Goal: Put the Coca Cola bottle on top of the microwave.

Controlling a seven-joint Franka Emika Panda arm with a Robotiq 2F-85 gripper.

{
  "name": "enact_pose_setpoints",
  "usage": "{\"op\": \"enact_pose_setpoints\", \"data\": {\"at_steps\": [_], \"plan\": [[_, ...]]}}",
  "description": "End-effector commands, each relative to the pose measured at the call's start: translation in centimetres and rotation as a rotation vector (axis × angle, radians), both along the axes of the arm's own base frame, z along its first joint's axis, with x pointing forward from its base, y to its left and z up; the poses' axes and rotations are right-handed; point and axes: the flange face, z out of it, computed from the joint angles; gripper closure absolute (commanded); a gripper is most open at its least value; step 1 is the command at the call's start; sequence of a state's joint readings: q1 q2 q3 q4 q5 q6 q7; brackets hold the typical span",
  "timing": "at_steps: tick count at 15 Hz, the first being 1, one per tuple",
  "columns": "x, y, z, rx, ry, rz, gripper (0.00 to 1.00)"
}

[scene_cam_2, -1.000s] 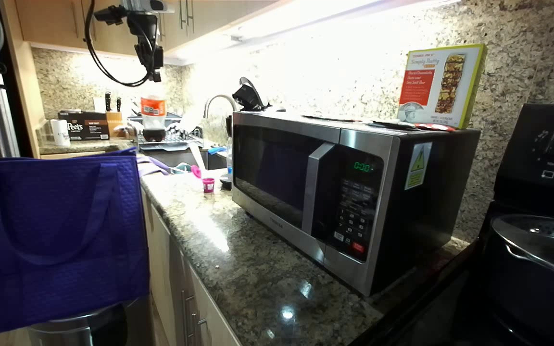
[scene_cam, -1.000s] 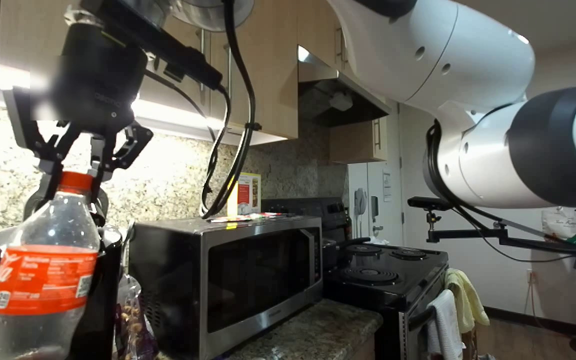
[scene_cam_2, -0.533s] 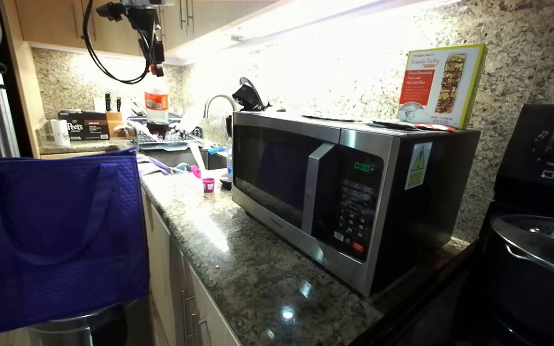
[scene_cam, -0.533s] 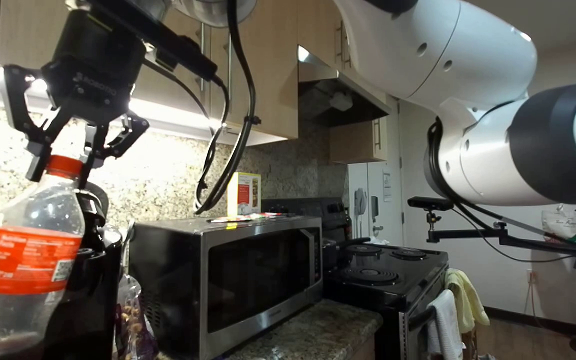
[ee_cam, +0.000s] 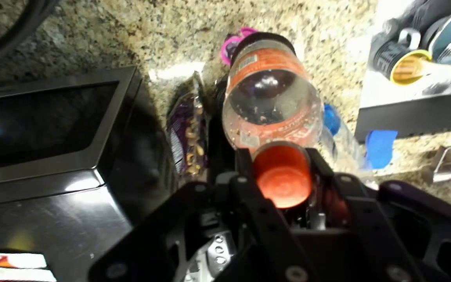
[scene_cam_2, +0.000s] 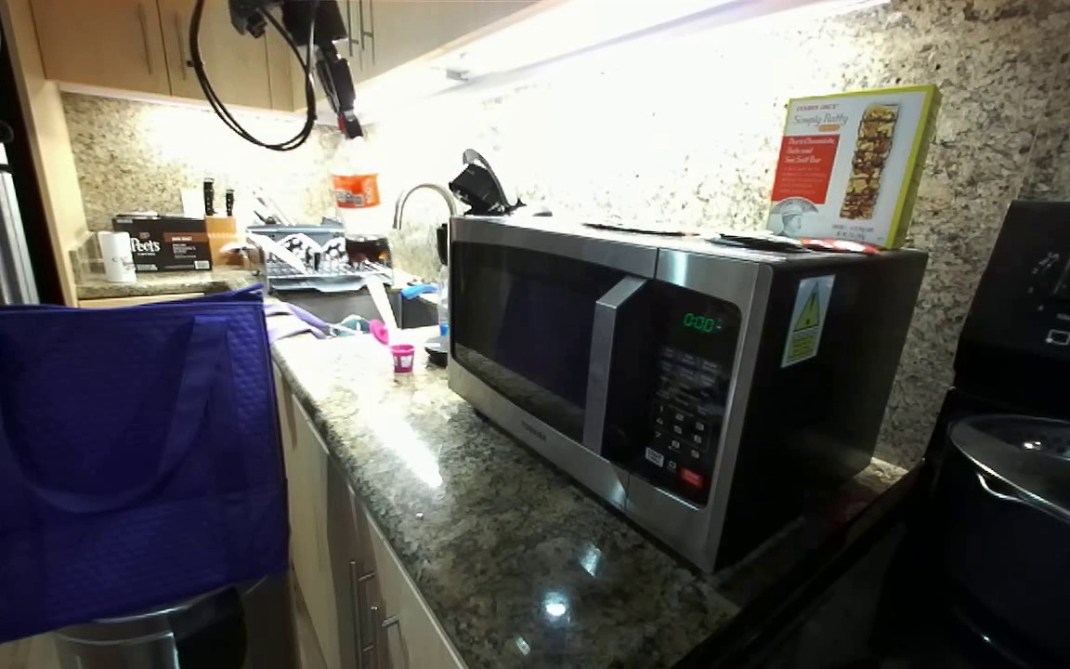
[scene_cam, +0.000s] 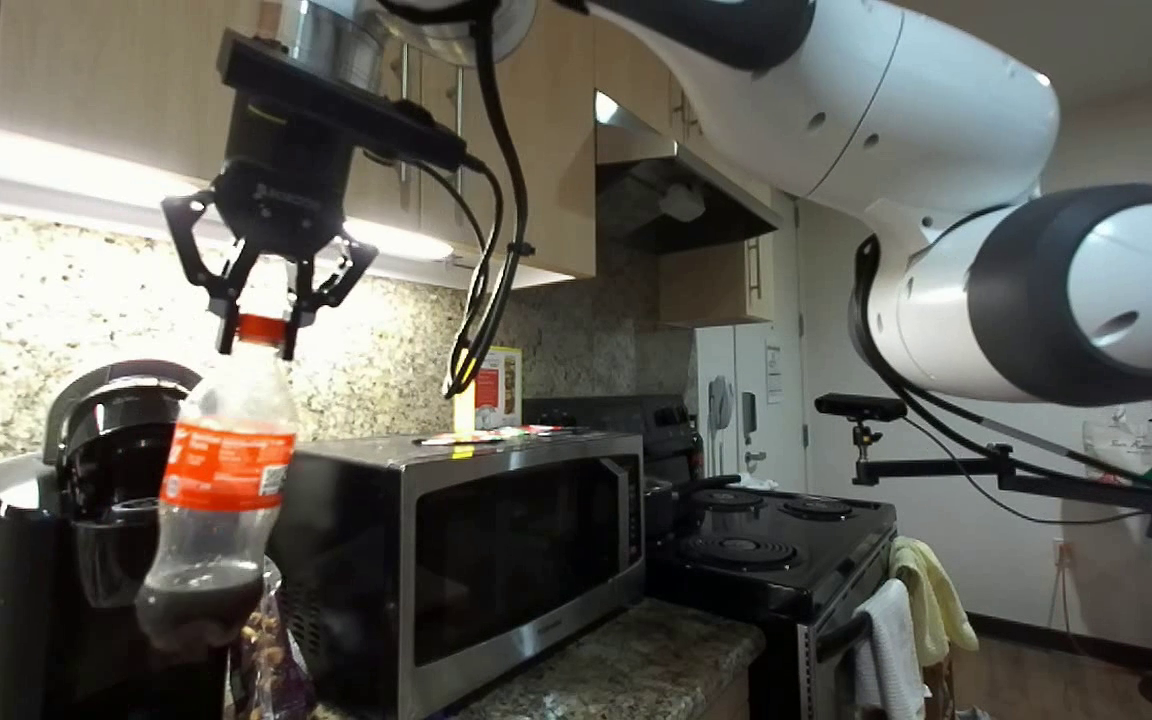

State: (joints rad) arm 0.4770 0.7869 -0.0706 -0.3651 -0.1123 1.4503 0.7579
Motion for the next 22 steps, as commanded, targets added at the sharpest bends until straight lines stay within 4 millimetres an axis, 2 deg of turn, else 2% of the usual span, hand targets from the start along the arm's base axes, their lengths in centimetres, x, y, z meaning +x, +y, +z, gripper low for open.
{"op": "enact_pose_setpoints", "data": {"at_steps": [1, 4, 7, 9, 10, 12, 13, 14, 16, 19, 22], "plan": [[-0.2, -4.4, 2.8, 0.004, -0.020, -0.160, 0.85], [-0.1, -7.6, 4.3, 0.026, -0.033, -0.285, 0.85], [-0.3, -9.9, 7.1, 0.073, -0.122, -0.410, 0.85], [-1.1, -9.9, 9.6, 0.125, -0.198, -0.419, 0.85], [0.0, -9.8, 7.0, 0.079, -0.135, -0.386, 0.64], [-0.7, -9.9, 8.7, 0.107, -0.173, -0.394, 0.64], [-0.9, -9.9, 9.1, 0.112, -0.178, -0.396, 0.85], [-0.7, -9.9, 8.7, 0.096, -0.182, -0.414, 0.85], [-0.8, -11.1, 9.1, 0.075, -0.204, -0.495, 0.85], [-1.9, -13.6, 11.2, 0.045, -0.266, -0.669, 0.85], [-3.3, -15.2, 13.0, 0.025, -0.299, -0.766, 0.85]]}}
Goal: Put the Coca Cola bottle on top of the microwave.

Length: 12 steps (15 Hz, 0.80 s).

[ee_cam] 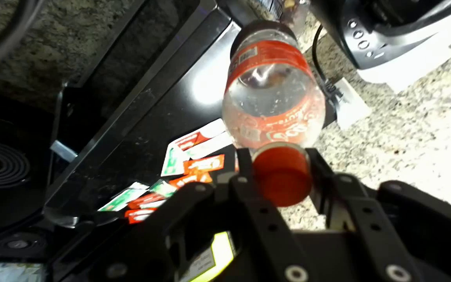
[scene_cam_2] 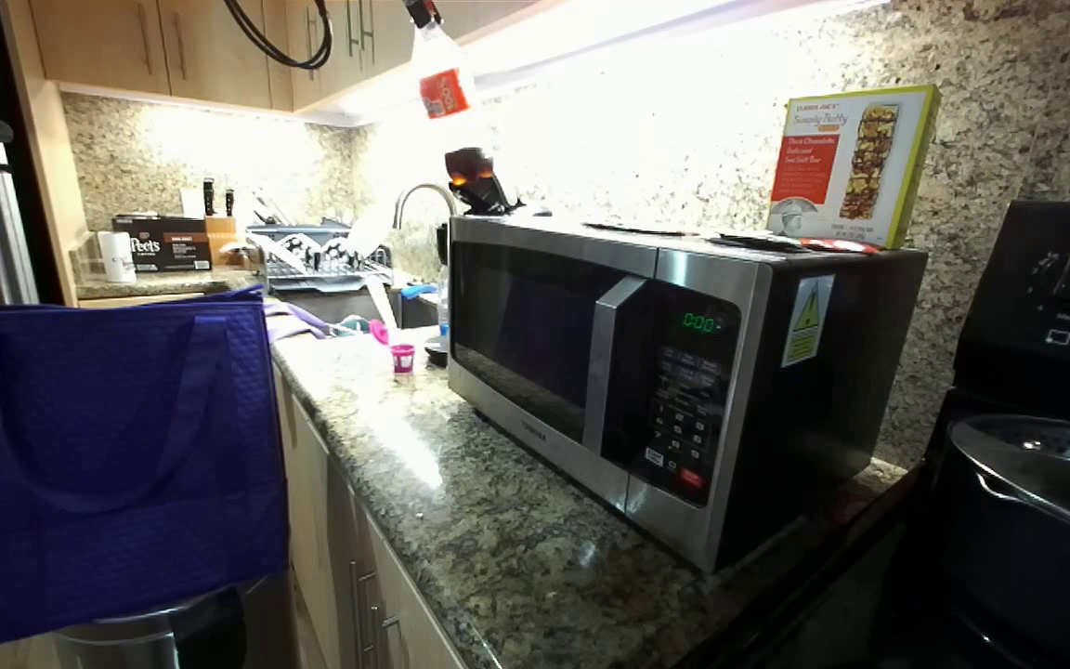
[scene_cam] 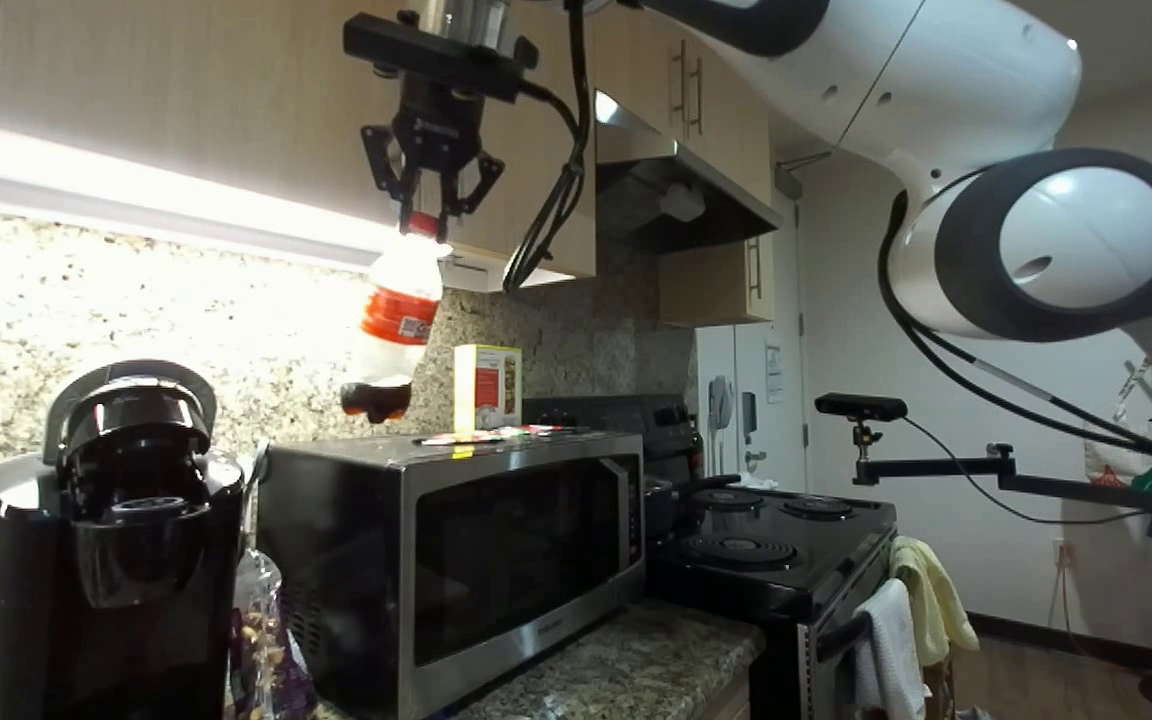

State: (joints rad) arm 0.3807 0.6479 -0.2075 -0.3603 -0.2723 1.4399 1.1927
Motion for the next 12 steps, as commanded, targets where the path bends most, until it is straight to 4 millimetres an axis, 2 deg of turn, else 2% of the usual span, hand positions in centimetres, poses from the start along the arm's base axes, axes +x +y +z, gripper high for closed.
{"op": "enact_pose_setpoints", "data": {"at_steps": [1, 4, 6, 7, 9, 10, 12], "plan": [[-2.4, -2.0, 2.9, -0.001, -0.027, -0.102, 0.85], [-2.8, -2.6, 3.6, 0.009, 0.012, 0.029, 0.85], [-2.3, -2.1, 3.1, -0.005, -0.011, -0.017, 0.85], [-2.3, -2.2, 3.1, -0.005, -0.010, -0.015, 0.64], [-2.1, -2.0, 2.8, -0.007, -0.006, -0.014, 0.64], [-2.0, -2.0, 2.7, -0.008, -0.004, -0.014, 0.85], [-2.5, -2.6, 1.6, 0.000, 0.091, -0.034, 0.85]]}}
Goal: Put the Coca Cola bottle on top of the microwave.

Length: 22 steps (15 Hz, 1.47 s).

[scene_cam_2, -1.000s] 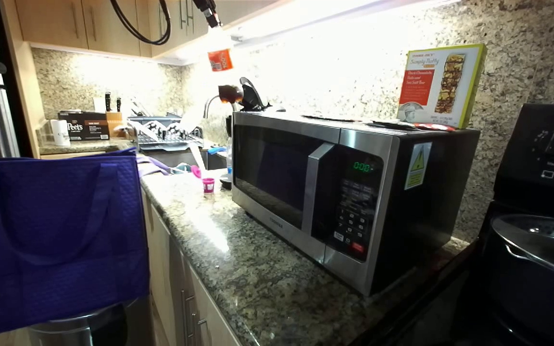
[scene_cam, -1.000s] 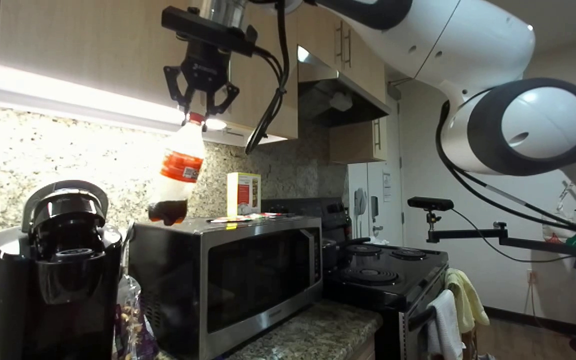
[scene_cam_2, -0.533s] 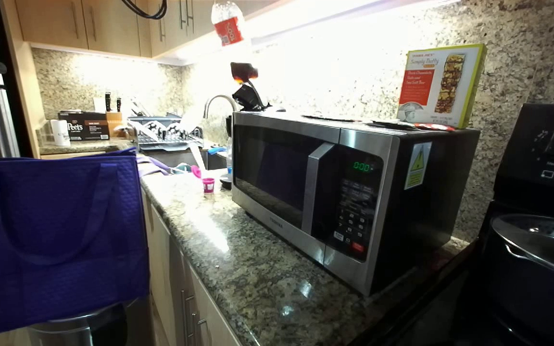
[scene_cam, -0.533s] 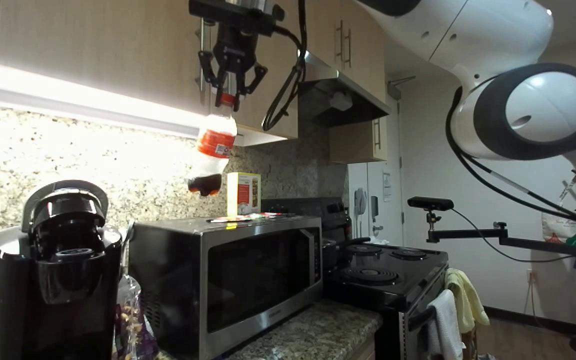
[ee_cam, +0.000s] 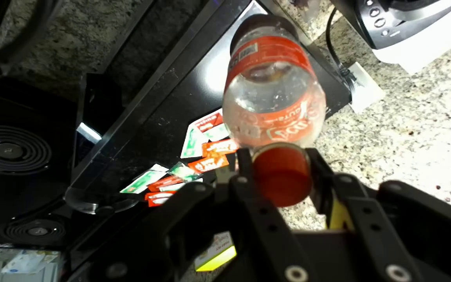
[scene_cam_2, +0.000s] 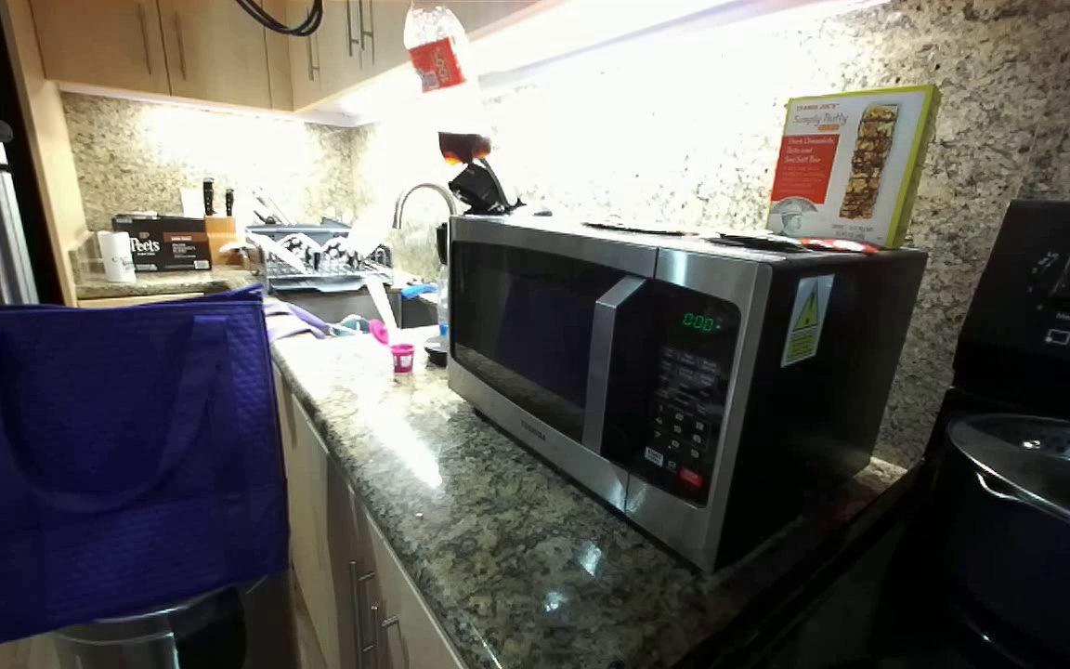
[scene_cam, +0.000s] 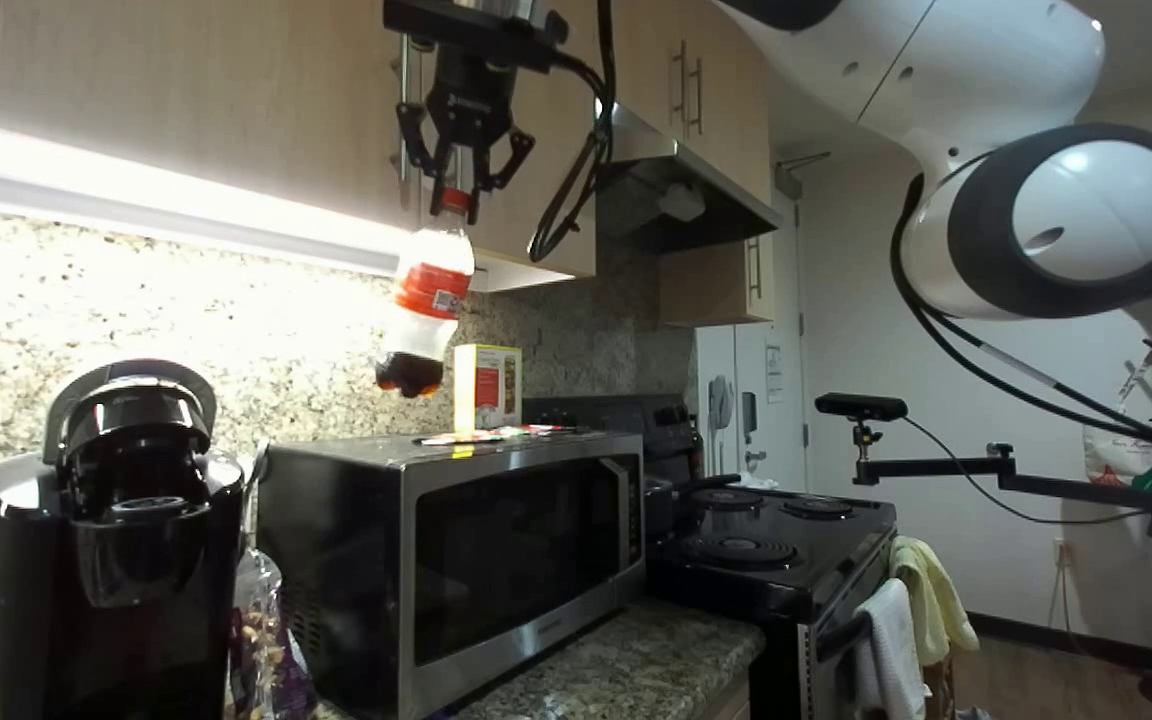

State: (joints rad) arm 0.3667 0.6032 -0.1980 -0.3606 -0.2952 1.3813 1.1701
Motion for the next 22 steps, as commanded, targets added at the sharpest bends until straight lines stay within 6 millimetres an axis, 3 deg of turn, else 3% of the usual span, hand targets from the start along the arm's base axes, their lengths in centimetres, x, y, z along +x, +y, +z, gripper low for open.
{"op": "enact_pose_setpoints", "data": {"at_steps": [1, 3, 8, 9, 11, 12, 14, 17, 22], "plan": [[-0.9, -1.4, -0.9, 0.018, 0.121, -0.005, 0.85], [-1.3, -2.4, -1.4, 0.059, 0.197, 0.048, 0.85], [-0.6, -4.6, -0.2, 0.018, 0.153, 0.143, 0.85], [-0.2, -4.0, -1.3, 0.007, 0.175, 0.099, 0.64], [-0.2, -4.5, -1.1, 0.003, 0.169, 0.104, 0.64], [-0.2, -4.5, -1.1, 0.004, 0.168, 0.105, 0.85], [0.0, -4.7, -1.5, 0.008, 0.204, 0.167, 0.85], [0.7, -6.8, -2.6, -0.021, 0.232, 0.108, 0.85], [2.1, -9.4, -2.6, -0.010, 0.179, 0.084, 0.85]]}}
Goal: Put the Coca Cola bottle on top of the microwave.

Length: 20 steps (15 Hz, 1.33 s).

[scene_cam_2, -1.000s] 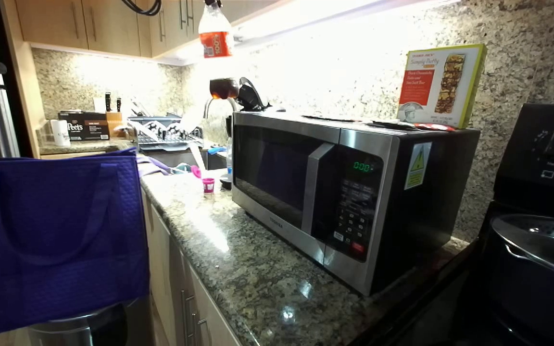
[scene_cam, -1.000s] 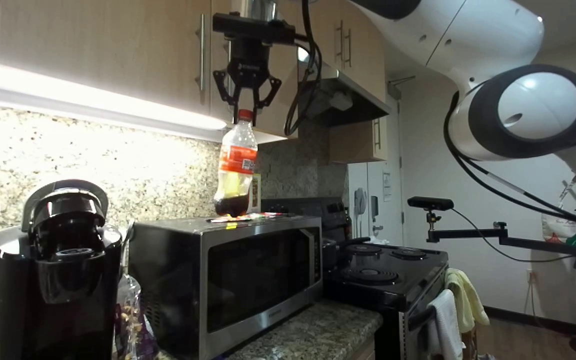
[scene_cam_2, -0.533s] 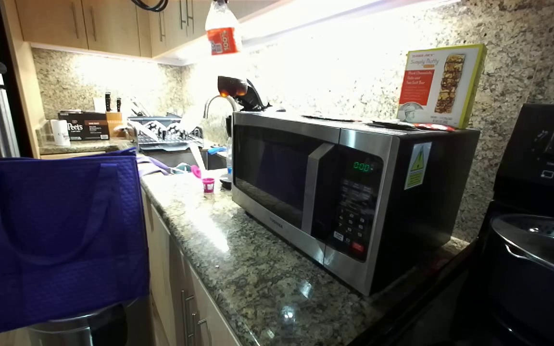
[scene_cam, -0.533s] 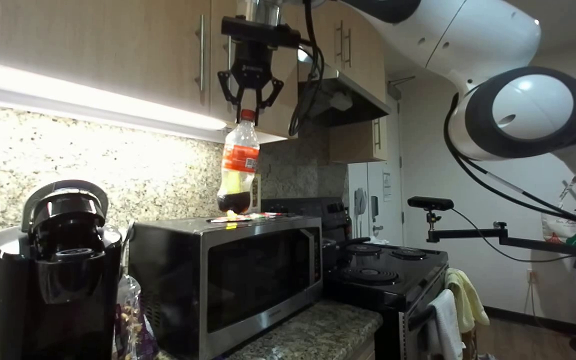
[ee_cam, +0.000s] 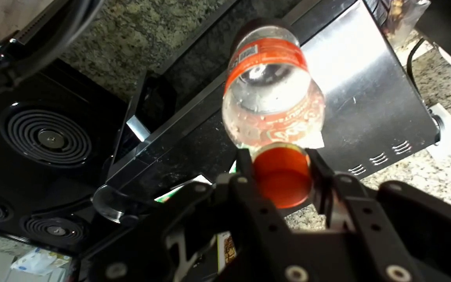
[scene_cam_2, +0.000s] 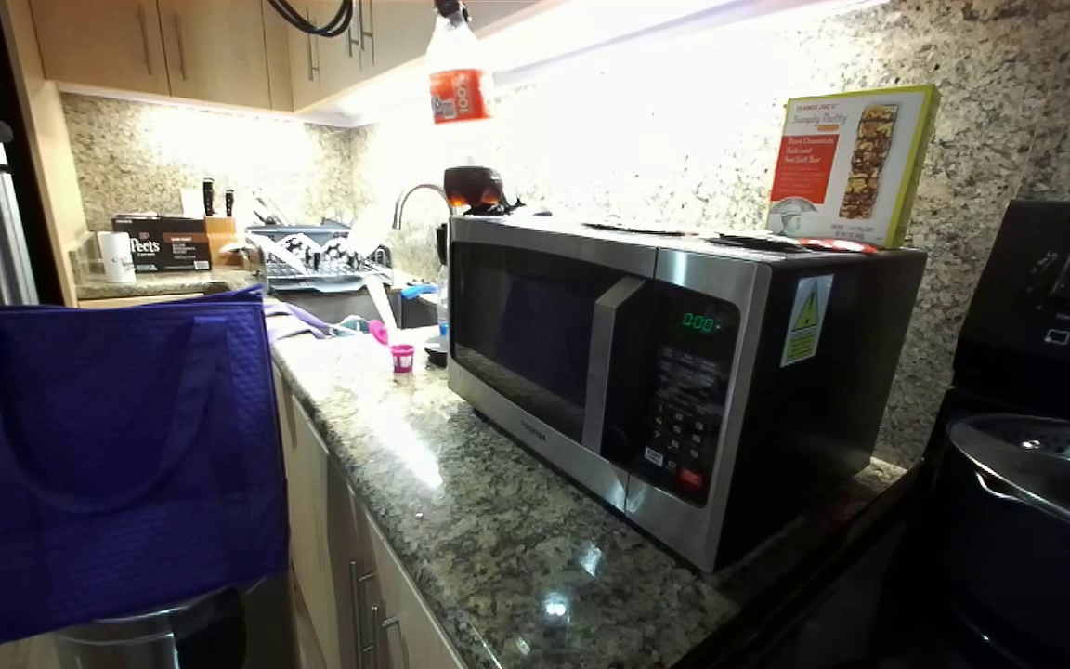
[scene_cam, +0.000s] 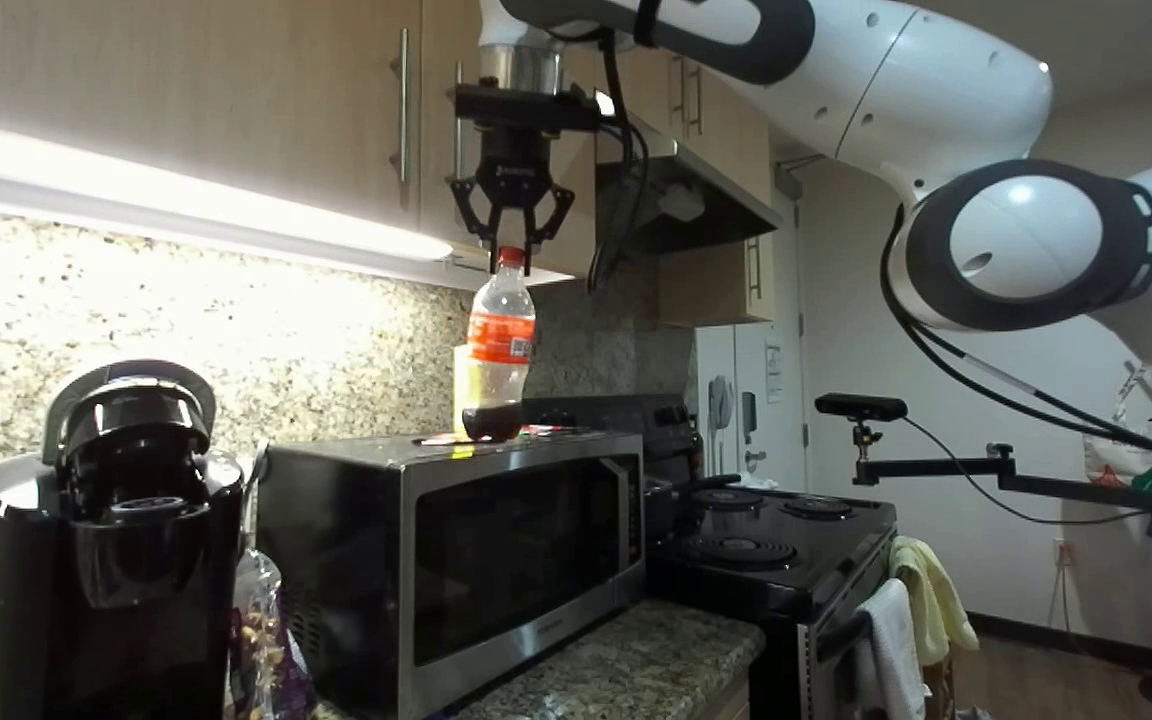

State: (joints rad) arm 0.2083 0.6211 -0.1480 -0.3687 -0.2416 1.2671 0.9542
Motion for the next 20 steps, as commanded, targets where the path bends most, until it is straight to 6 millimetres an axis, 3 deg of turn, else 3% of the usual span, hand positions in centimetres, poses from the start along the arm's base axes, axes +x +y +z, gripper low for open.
{"op": "enact_pose_setpoints", "data": {"at_steps": [1, 10, 20], "plan": [[0.6, -1.6, 0.6, 0.005, -0.048, 0.020, 0.85], [2.8, -2.4, 0.0, -0.029, -0.121, 0.072, 0.85], [3.2, -2.4, -0.6, -0.024, -0.107, 0.092, 0.85]]}}
